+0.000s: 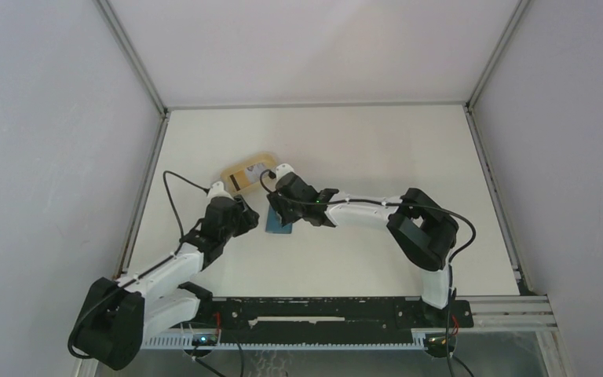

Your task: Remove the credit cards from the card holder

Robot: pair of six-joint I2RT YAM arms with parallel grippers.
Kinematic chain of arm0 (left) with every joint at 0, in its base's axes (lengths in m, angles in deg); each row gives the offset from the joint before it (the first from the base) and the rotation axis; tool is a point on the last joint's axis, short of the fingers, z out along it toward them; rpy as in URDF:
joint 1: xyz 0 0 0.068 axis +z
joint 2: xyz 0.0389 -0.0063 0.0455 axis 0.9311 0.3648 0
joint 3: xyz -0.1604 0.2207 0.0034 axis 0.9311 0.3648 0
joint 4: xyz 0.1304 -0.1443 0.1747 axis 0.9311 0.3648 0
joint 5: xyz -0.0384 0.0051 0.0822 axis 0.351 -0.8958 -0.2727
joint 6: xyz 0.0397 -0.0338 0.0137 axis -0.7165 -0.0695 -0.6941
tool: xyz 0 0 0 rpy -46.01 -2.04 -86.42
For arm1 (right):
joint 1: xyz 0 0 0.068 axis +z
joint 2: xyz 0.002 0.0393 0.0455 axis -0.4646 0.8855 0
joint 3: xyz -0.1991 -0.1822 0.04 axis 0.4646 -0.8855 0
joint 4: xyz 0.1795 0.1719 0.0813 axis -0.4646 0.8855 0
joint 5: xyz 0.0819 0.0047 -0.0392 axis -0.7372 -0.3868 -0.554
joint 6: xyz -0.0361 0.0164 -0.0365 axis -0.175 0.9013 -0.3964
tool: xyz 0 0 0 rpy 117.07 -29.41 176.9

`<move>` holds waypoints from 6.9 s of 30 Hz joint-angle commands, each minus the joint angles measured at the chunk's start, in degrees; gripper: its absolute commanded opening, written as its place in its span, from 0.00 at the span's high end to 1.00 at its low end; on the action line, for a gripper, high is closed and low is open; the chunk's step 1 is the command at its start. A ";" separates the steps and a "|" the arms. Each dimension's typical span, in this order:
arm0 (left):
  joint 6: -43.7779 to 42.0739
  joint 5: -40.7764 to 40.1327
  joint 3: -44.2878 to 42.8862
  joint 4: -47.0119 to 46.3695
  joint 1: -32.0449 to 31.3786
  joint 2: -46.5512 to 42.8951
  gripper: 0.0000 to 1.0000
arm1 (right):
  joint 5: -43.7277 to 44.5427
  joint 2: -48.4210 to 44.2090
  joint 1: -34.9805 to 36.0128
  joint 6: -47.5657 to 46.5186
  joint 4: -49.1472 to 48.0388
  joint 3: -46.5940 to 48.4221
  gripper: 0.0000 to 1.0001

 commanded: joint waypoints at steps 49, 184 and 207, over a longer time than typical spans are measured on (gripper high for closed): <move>1.15 7.77 -1.05 -18.30 -5.74 21.72 0.48 | -5.36 4.57 -3.76 0.15 -2.96 1.45 1.00; -3.13 -4.75 1.95 -4.91 -15.53 3.06 0.24 | -65.13 -15.86 -22.69 9.50 -35.70 -27.71 1.00; -2.90 9.87 0.32 -17.22 -16.37 14.94 0.17 | -56.31 -4.24 -19.55 5.58 -30.54 -23.51 1.00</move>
